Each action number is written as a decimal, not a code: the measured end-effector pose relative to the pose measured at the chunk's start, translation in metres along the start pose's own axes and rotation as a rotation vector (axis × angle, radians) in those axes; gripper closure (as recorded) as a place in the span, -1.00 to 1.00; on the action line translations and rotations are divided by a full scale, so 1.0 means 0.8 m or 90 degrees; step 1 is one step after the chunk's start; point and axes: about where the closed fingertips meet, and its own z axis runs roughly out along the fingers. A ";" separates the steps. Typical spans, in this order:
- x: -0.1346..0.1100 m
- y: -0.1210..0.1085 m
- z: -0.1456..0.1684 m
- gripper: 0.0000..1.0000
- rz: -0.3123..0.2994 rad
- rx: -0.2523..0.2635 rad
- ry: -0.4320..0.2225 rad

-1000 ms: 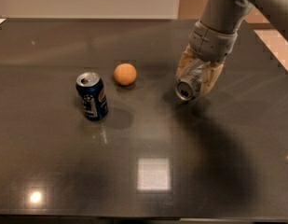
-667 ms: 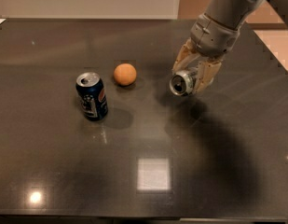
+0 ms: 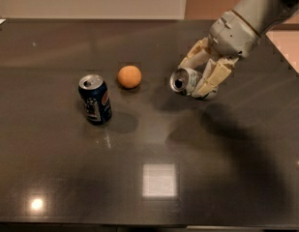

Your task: Place 7up can upright

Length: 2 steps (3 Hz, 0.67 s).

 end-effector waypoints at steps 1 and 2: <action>-0.010 0.009 -0.007 1.00 0.062 0.015 -0.076; -0.012 0.020 -0.020 1.00 0.135 0.039 -0.167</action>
Offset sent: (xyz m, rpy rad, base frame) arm -0.0497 -0.0152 0.0049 0.5652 0.3354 -0.1569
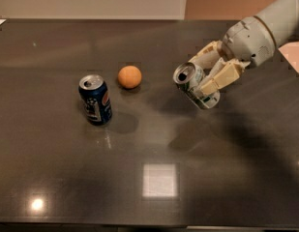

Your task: Place 7up can upright

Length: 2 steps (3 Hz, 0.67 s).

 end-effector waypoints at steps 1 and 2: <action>0.005 0.019 0.007 1.00 0.034 0.003 -0.148; 0.006 0.026 0.010 1.00 0.039 0.000 -0.192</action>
Offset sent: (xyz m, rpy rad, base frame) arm -0.0122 -0.0042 -0.0395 0.4415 0.1530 -0.0489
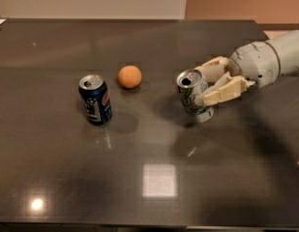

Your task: Place 7up can upright

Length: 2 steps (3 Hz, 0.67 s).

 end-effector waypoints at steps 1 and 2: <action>0.013 -0.001 0.005 1.00 0.009 -0.002 -0.039; 0.025 -0.014 0.007 1.00 0.015 0.010 -0.073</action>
Offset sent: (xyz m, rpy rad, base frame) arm 0.0170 -0.0069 -0.0328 0.1684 0.0514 -0.0393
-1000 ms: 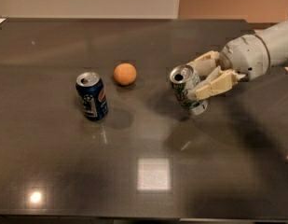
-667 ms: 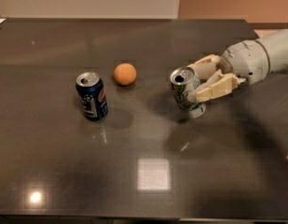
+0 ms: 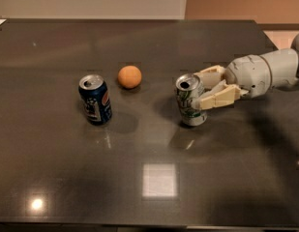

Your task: Place 7up can upright

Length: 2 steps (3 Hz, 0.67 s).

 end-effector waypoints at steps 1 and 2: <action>0.005 -0.009 -0.004 0.65 -0.006 0.007 -0.029; 0.007 -0.014 -0.008 0.19 -0.020 0.007 -0.049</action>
Offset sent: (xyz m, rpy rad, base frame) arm 0.0125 -0.0161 -0.0062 0.1194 -0.0407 0.0030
